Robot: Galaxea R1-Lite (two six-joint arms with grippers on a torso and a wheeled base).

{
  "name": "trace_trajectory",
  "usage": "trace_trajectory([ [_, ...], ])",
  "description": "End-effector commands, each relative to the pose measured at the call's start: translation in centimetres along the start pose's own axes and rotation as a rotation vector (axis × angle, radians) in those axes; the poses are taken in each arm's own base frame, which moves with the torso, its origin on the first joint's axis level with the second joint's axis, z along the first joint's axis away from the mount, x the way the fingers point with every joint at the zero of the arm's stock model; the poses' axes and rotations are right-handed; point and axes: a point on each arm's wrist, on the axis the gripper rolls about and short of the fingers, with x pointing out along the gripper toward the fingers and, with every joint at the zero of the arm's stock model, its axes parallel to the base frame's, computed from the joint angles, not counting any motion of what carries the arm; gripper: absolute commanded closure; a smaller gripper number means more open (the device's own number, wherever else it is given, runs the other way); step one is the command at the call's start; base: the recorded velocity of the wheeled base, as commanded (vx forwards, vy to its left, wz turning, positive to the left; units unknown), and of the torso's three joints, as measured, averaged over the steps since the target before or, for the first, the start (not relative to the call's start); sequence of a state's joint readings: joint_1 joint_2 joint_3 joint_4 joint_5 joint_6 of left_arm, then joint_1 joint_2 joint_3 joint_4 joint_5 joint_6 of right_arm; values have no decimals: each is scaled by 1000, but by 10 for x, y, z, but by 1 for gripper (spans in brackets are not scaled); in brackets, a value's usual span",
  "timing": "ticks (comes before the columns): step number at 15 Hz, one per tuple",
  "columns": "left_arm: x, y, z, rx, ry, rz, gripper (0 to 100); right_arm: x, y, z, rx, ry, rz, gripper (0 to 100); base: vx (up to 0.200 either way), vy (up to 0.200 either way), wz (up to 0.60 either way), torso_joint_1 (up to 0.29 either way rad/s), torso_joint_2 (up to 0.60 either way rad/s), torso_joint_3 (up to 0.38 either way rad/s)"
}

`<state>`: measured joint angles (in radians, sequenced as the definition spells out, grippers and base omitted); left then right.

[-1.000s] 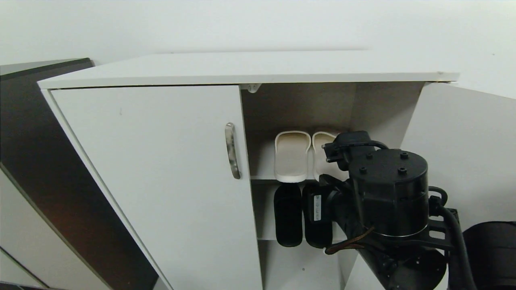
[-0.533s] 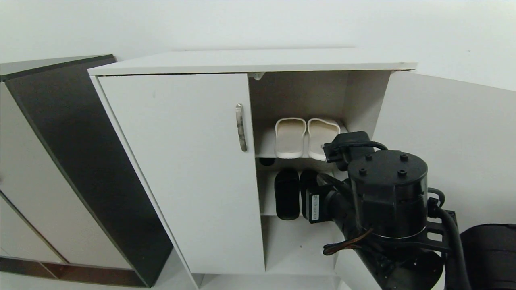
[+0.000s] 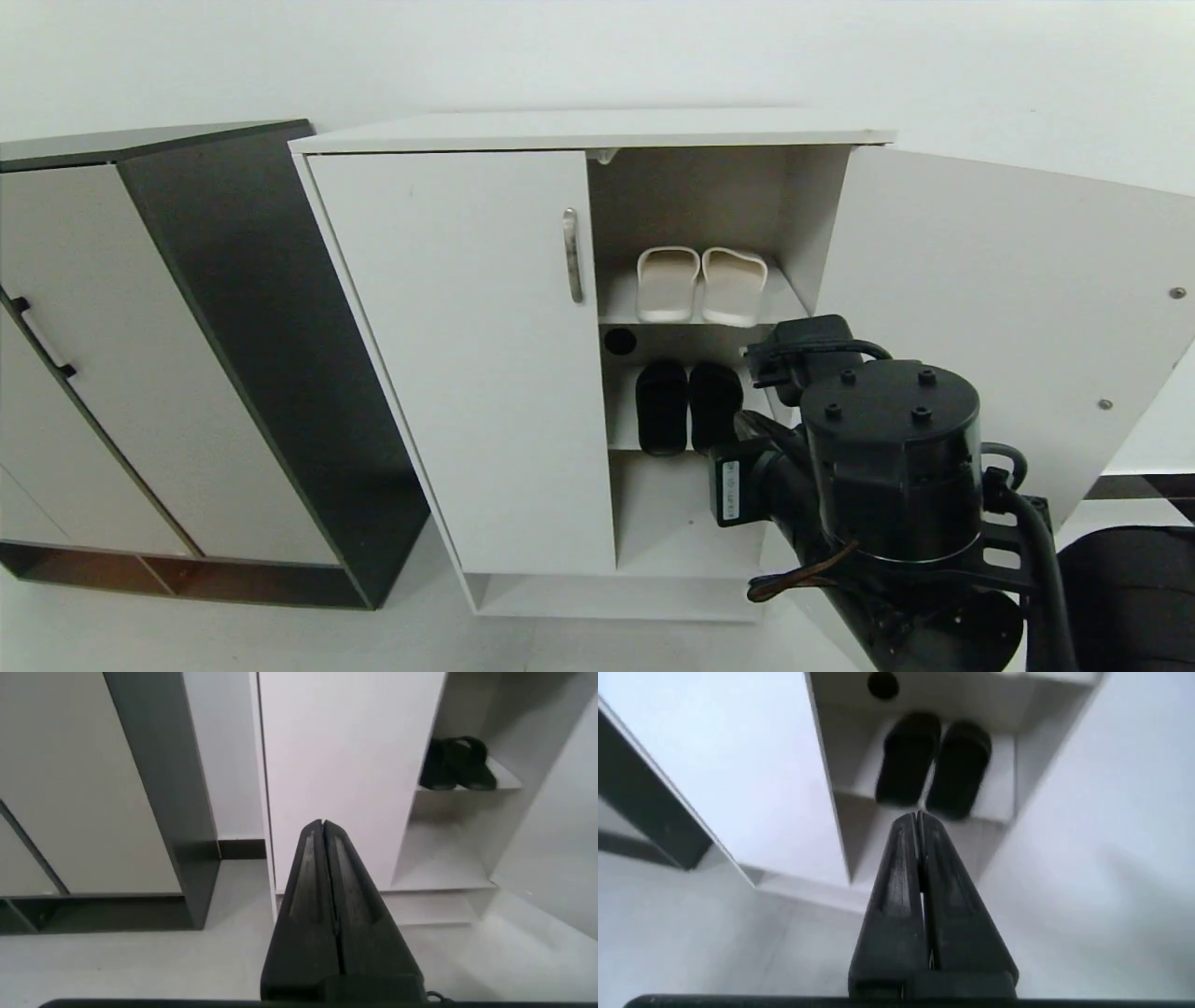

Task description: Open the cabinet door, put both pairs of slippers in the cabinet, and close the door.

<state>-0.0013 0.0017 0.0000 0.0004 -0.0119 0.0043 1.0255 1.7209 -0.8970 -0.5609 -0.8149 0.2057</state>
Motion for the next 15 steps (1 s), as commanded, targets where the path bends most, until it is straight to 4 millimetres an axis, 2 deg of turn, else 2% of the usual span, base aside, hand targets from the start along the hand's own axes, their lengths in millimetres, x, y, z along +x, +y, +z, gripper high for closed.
trace_trajectory([
  [1,0,0,0,0,1,-1,100,1,0,-4,-10,9,-1,100,-200,0,0,2,2,-2],
  [6,0,0,0,0,1,-1,100,1,-2,-7,-25,18,-7,100,-200,0,0,2,3,3],
  [15,0,0,0,0,-1,-1,100,4,-7,-13,-44,34,-22,100,0,0,0,0,0,0],
])
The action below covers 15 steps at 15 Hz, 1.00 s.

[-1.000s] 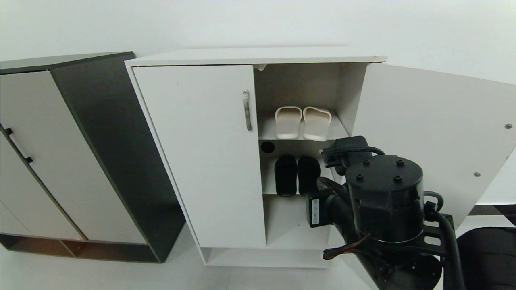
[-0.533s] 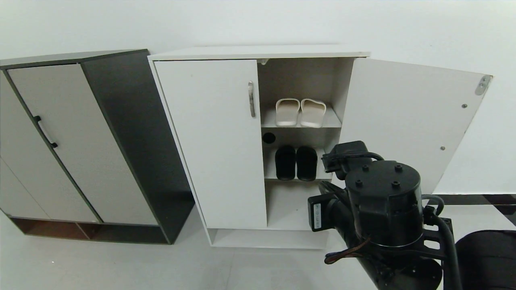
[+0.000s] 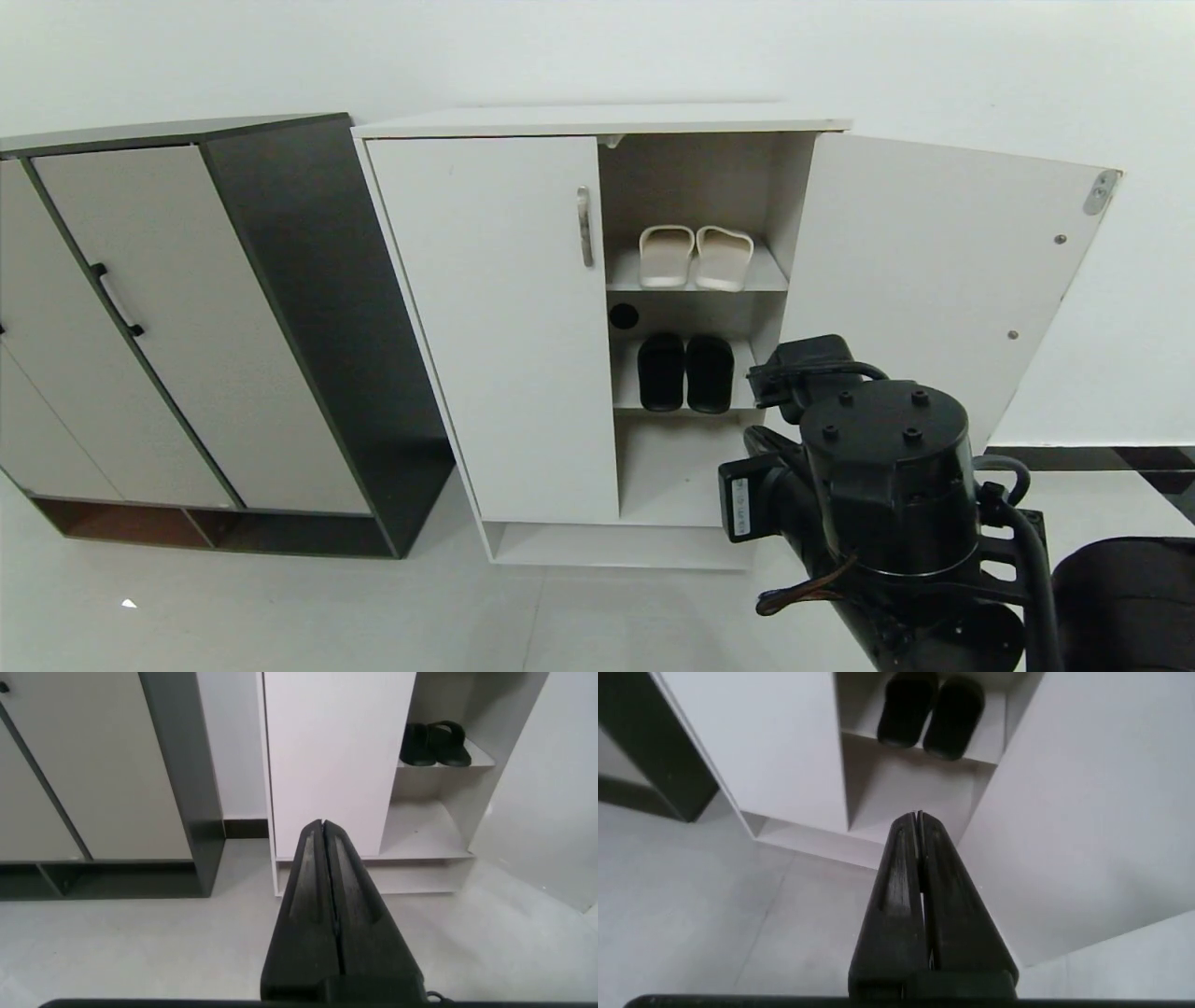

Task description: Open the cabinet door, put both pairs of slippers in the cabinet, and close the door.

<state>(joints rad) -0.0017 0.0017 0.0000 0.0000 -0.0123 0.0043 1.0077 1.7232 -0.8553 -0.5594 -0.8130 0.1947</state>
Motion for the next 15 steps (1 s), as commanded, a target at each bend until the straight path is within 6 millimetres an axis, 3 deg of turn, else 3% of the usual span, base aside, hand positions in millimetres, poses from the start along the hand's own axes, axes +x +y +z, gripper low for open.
trace_trajectory([
  [1,0,0,0,0,1,0,100,1,1,-1,-3,3,0,100,0,0,0,0,0,0],
  [10,0,0,0,-1,1,0,100,2,-1,-2,-3,4,-4,100,0,0,0,0,0,0],
  [15,0,0,0,-1,0,0,100,2,-1,-1,-3,5,-5,100,0,0,0,27,-247,-299],
])
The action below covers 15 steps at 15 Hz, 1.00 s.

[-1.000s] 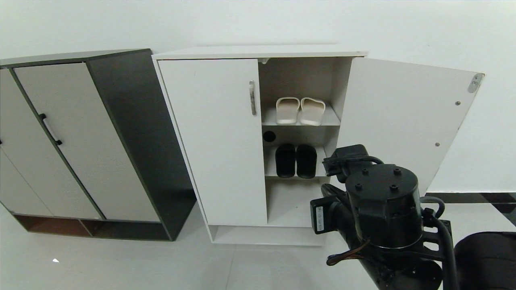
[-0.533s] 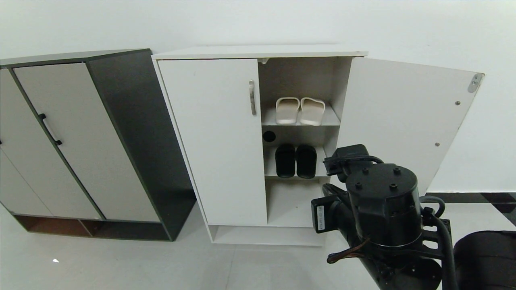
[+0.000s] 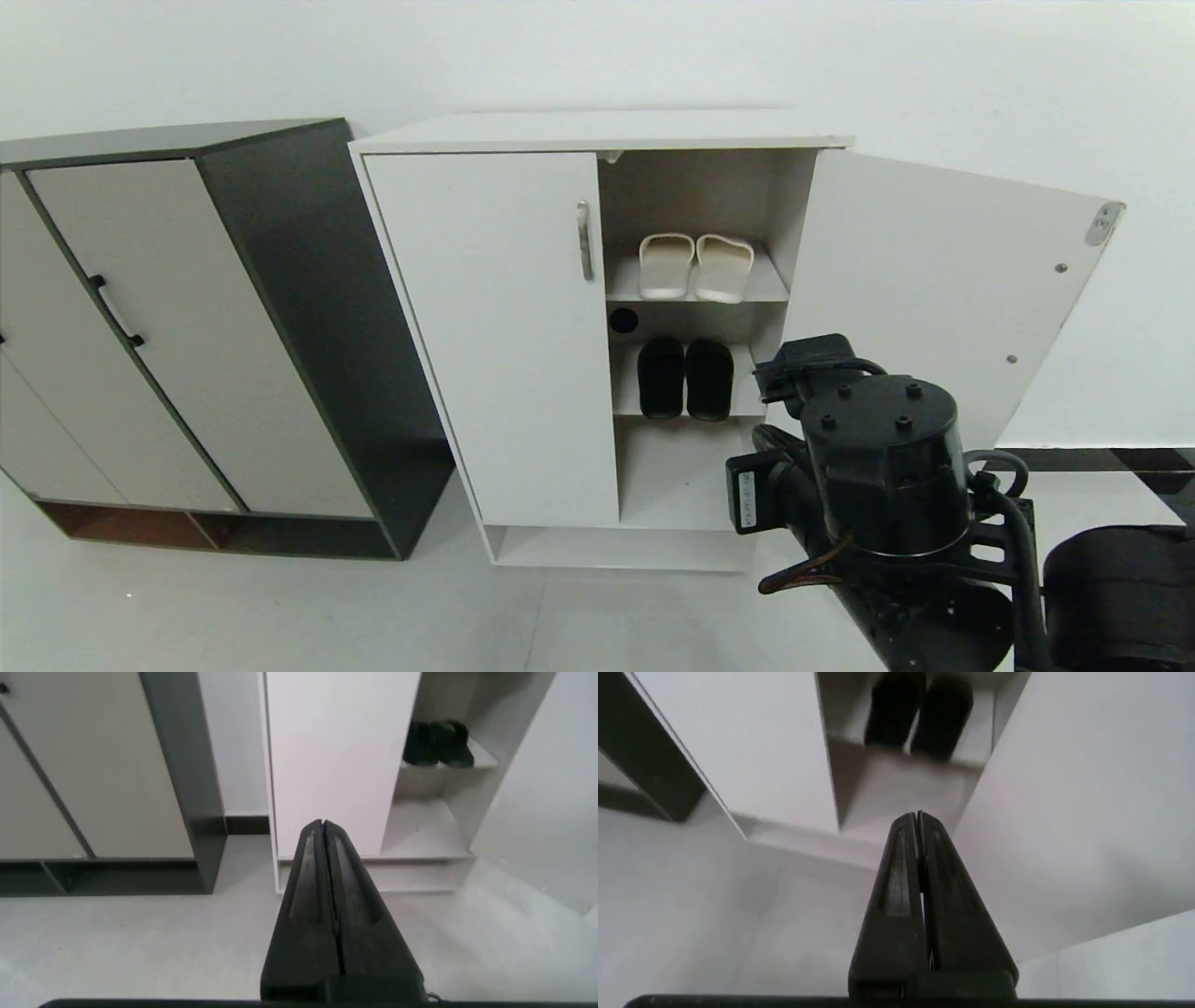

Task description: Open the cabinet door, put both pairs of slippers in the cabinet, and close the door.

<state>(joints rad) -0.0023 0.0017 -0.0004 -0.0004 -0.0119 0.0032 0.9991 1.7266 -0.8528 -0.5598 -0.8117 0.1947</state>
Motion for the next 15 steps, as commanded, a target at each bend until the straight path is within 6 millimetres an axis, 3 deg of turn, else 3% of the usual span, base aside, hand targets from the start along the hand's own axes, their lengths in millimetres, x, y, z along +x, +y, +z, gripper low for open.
trace_trajectory([
  [1,0,0,0,0,2,0,100,0,1,0,-1,0,3,100,0,0,0,41,-569,-369],
  [15,0,0,0,0,1,0,100,0,0,-2,-5,4,0,100,0,0,0,136,-474,-331],
])
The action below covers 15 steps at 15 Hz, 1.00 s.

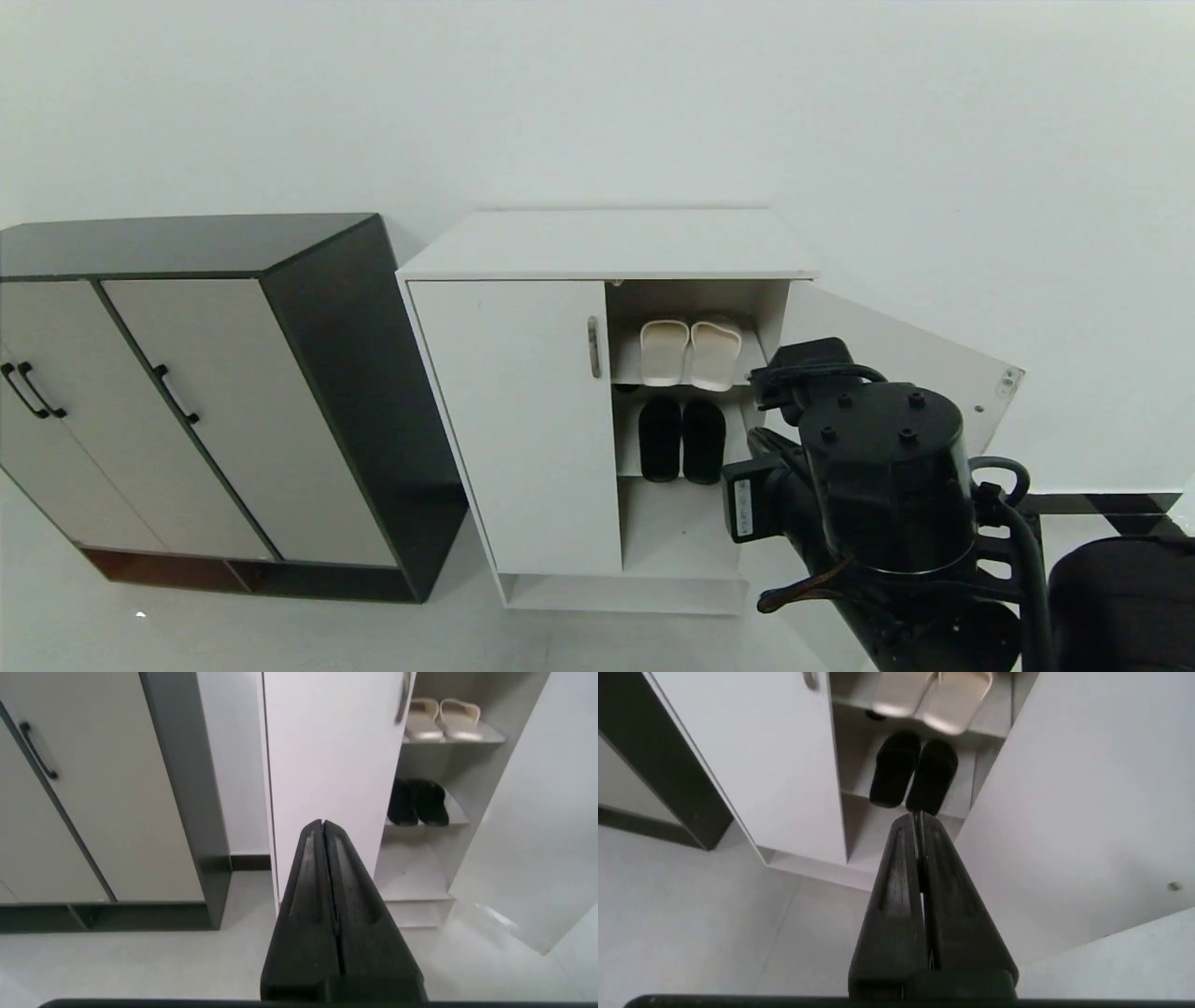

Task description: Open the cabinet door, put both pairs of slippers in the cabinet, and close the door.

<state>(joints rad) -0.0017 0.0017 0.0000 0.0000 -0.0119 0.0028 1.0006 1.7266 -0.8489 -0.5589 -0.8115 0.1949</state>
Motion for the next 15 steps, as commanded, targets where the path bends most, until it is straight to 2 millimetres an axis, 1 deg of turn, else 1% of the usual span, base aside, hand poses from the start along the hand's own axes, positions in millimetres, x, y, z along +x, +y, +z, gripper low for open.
trace_trajectory([
  [1,0,0,0,0,1,0,100,0,0,-1,-2,2,-1,100,0,0,0,207,-496,-295],
  [10,0,0,0,0,1,0,100,0,-1,-3,-17,7,-3,100,0,0,0,224,-536,-319],
  [12,0,0,0,0,1,0,100,1,-1,-3,-20,8,-3,100,0,0,0,117,-251,-142],
  [15,0,0,0,0,0,0,100,0,-1,-6,-28,16,7,100,0,0,0,24,-52,-31],
])
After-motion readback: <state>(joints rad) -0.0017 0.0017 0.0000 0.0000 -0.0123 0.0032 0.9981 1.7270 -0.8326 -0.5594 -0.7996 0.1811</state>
